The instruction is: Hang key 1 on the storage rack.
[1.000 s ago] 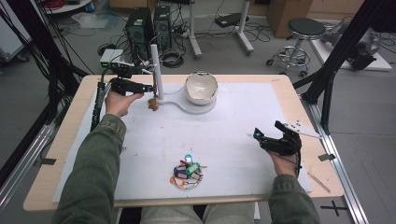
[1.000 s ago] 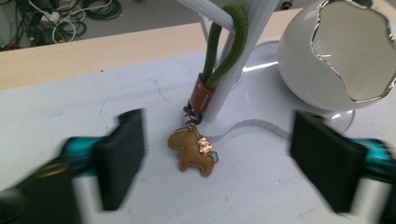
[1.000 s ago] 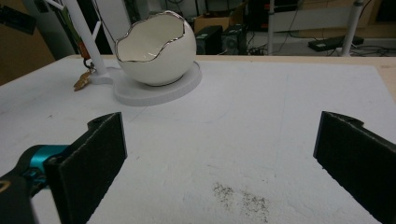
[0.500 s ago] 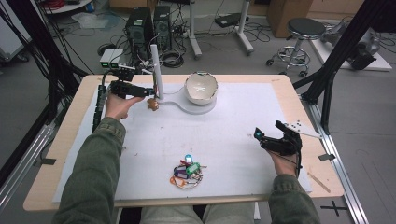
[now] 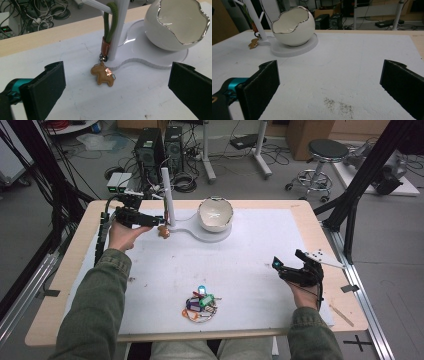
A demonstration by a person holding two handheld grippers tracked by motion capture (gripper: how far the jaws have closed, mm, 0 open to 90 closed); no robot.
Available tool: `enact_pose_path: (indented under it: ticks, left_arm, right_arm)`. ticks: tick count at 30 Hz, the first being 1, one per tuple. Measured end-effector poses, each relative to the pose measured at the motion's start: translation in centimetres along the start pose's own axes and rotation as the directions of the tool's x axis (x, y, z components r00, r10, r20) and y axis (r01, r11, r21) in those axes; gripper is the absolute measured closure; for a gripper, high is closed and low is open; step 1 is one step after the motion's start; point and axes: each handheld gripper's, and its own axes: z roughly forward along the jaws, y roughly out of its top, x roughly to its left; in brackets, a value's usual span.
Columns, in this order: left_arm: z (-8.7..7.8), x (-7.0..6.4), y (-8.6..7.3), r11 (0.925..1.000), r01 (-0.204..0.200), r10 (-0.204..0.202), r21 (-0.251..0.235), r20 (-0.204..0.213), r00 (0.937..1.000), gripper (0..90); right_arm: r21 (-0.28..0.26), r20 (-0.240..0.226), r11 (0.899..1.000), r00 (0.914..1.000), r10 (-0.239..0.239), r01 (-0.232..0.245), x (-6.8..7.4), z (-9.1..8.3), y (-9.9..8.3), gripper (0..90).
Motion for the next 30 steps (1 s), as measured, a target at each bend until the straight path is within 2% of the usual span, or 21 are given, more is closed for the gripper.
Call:
enact_pose_path:
  ticks: [10, 12, 16, 20, 30]
  left_arm:
    - [-2.4, -0.1, -0.7, 0.9996, 0.005, -0.006, -0.028, -0.017, 0.9998, 1.6]
    - [-3.0, 0.0, -0.9, 0.9994, -0.002, 0.0, -0.036, -0.038, 0.9993, 1.6]
    - [-4.0, 0.4, -1.3, 0.9987, 0.015, -0.017, -0.049, -0.04, 0.9991, 1.7]
    - [-4.6, 0.5, -1.8, 0.9975, 0.027, -0.029, -0.066, -0.028, 0.9992, 1.6]
    - [-5.3, 1.2, -3.3, 0.9949, 0.049, -0.051, -0.088, -0.027, 0.9983, 1.6]
  right_arm:
    - [-0.002, 0.001, 1.0, 1.0, 0.005, -0.005, 0.1, -0.1, 0.0, 1.6]
    - [0.0, 0.001, 1.0, 1.0, 0.005, -0.005, 0.0, -0.1, 0.0, 1.7]
    - [0.001, 0.0, 1.0, 1.0, 0.003, -0.003, 0.1, 0.0, 0.0, 1.6]
    - [-0.001, 0.0, 1.0, 1.0, -0.003, 0.003, 0.1, 0.1, 0.0, 1.6]
    - [0.0, -0.001, 1.0, 1.0, -0.002, 0.002, 0.1, 0.0, 0.0, 1.6]
